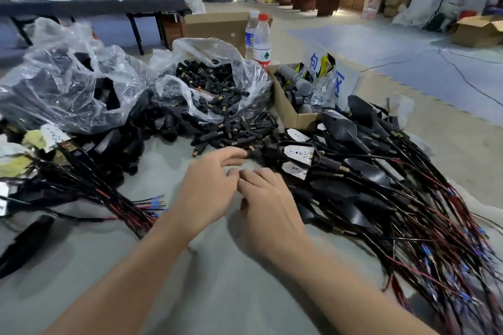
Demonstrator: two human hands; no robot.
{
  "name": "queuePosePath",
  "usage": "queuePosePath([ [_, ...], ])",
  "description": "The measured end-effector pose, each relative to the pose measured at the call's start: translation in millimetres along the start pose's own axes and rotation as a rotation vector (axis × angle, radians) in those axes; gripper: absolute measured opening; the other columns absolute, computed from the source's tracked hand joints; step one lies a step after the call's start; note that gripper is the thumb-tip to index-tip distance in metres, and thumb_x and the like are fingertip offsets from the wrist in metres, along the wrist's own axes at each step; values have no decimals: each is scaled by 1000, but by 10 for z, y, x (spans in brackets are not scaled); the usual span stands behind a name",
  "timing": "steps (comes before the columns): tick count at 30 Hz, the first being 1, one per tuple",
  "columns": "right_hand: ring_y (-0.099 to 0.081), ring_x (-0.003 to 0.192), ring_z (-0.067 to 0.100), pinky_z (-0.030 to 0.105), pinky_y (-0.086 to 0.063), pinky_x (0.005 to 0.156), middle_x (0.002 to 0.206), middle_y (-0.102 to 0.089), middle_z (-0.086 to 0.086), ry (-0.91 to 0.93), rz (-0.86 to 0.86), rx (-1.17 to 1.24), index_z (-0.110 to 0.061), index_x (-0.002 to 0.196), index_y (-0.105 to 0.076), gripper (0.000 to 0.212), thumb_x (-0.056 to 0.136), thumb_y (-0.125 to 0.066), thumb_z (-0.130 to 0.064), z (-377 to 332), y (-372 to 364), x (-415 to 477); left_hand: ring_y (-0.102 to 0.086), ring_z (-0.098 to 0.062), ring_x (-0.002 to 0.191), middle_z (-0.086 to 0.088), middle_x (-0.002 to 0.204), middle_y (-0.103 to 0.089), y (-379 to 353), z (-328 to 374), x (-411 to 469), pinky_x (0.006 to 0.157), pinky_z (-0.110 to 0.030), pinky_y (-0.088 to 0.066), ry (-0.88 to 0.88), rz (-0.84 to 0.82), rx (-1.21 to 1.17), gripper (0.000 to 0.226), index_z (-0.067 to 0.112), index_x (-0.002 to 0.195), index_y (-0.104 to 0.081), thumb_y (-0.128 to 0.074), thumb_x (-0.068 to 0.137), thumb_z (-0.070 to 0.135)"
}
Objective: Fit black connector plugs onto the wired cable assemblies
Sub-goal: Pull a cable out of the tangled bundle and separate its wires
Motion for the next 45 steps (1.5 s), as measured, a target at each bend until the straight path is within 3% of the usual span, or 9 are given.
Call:
queuePosePath([
  [6, -56, 95, 30, 37, -40, 88, 96, -68, 7, 53, -81, 186, -9, 97, -70, 25, 75, -60, -4, -495, -536, 432, -52, -27, 135, -7, 134, -67, 521, -708, -34, 116, -35, -31, -25, 130, 433, 32, 23, 120, -74, -63, 93, 11],
  [16, -58, 116, 21, 30, -43, 99, 118, -70, 3, -144, -208, 445, -28, 123, -71, 39, 85, -68, -34, -702, -1026, 1056, -25, -17, 153, -5, 157, -46, 1061, -1384, -130, 127, -33, -12, 61, 303, 535, 48, 17, 142, -58, -66, 95, 21],
  [19, -51, 121, 18, 31, -40, 106, 113, -67, 6, -84, -102, 416, -25, 114, -75, 32, 83, -70, -25, -754, -1038, 1050, -39, 10, 139, 14, 140, -62, 1067, -1398, -125, 119, -11, -22, 40, 371, 149, 52, 32, 122, -73, -62, 83, -1],
  [23, -40, 105, 13, 28, -29, 100, 90, -70, 1, 25, 86, 303, -23, 94, -79, 19, 80, -70, -31, -918, -939, 973, -76, -10, 91, 11, 92, -79, 1178, -1423, -158, 86, -41, -63, 149, 569, -211, 50, 34, 84, -82, -54, 75, -6],
  [29, -50, 99, 20, 31, -24, 97, 80, -69, -4, 92, -218, 85, -25, 84, -75, 38, 85, -59, -60, -1113, -903, 895, -66, -11, 52, 10, 61, -72, 1155, -1396, -135, 44, -27, -54, 184, 593, -121, 43, 37, 65, -76, -49, 67, 3],
  [33, -49, 80, 21, 34, -33, 87, 63, -59, -3, -25, -208, 323, -20, 68, -66, 28, 90, -62, -37, -1004, -881, 969, -43, -8, 35, 8, 53, -66, 1123, -1362, -185, 37, -16, -28, 191, 584, -41, 46, 37, 69, -76, -51, 73, -1],
  [36, -29, 55, 14, 30, -31, 56, 56, -31, 5, -184, -143, 566, -13, 62, -36, 36, 82, -63, -27, -810, -795, 1019, -46, -5, 39, 14, 62, -68, 1091, -1346, -226, 40, -13, -33, 186, 551, 55, 46, 35, 82, -79, -52, 77, -3],
  [40, -39, 56, 7, 27, -34, 53, 56, -45, 6, -390, -43, 944, -7, 65, -69, 22, 83, -70, -18, -635, -721, 1063, -57, 1, 55, 21, 75, -70, 1001, -1285, -247, 60, -16, -47, 205, 408, 254, 50, 39, 114, -76, -59, 82, 6],
  [45, -39, 42, 4, 18, -33, 54, 59, -59, 2, -593, 5, 1639, -15, 72, -80, 21, 88, -68, -9, -405, -603, 1184, -54, -6, 67, 17, 74, -61, 906, -1236, -253, 66, -26, -39, 227, 427, 456, 34, 44, 103, -77, -65, 84, 19],
])
Point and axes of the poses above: each hand's wrist, its own x-axis towards the middle knuckle, its own y-axis out of the back of the hand, z = x × y, the point moved 1 cm from there along x, towards the middle knuckle
